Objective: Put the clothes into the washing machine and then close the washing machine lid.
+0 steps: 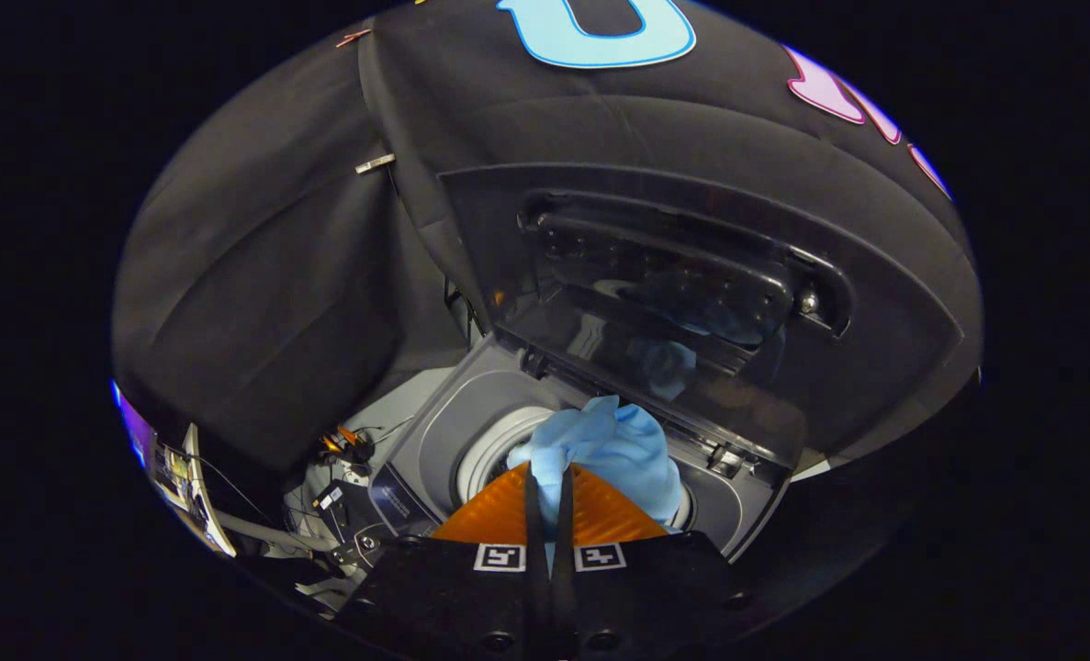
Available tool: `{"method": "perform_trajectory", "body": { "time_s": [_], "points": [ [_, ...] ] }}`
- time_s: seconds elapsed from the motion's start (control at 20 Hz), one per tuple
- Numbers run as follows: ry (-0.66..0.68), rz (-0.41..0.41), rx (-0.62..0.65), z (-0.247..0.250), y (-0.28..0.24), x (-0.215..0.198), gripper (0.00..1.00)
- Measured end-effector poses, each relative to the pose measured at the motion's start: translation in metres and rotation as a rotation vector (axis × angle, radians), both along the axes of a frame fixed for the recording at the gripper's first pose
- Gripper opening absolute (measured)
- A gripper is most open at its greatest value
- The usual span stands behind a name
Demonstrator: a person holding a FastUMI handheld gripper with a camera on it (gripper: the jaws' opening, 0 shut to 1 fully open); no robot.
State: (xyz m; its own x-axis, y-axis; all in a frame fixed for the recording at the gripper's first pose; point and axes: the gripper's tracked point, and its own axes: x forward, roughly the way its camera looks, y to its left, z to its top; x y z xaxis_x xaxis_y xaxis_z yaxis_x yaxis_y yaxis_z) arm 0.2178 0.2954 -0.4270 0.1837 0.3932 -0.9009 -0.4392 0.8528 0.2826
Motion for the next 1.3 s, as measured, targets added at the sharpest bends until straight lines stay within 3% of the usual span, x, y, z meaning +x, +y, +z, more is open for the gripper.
{"method": "perform_trajectory", "body": {
  "time_s": [0.25, 0.55, 1.1, 1.3],
  "points": [
    [0.011, -0.004, -0.003, -0.006, 0.0, -0.004, 0.08],
    [-0.001, 0.019, 0.037, 0.001, 0.007, -0.005, 1.0],
    [-0.149, 0.091, 0.187, 0.046, 0.041, 0.005, 0.99],
    [-0.309, 0.094, 0.275, 0.079, 0.057, 0.025, 0.99]
  ]
}}
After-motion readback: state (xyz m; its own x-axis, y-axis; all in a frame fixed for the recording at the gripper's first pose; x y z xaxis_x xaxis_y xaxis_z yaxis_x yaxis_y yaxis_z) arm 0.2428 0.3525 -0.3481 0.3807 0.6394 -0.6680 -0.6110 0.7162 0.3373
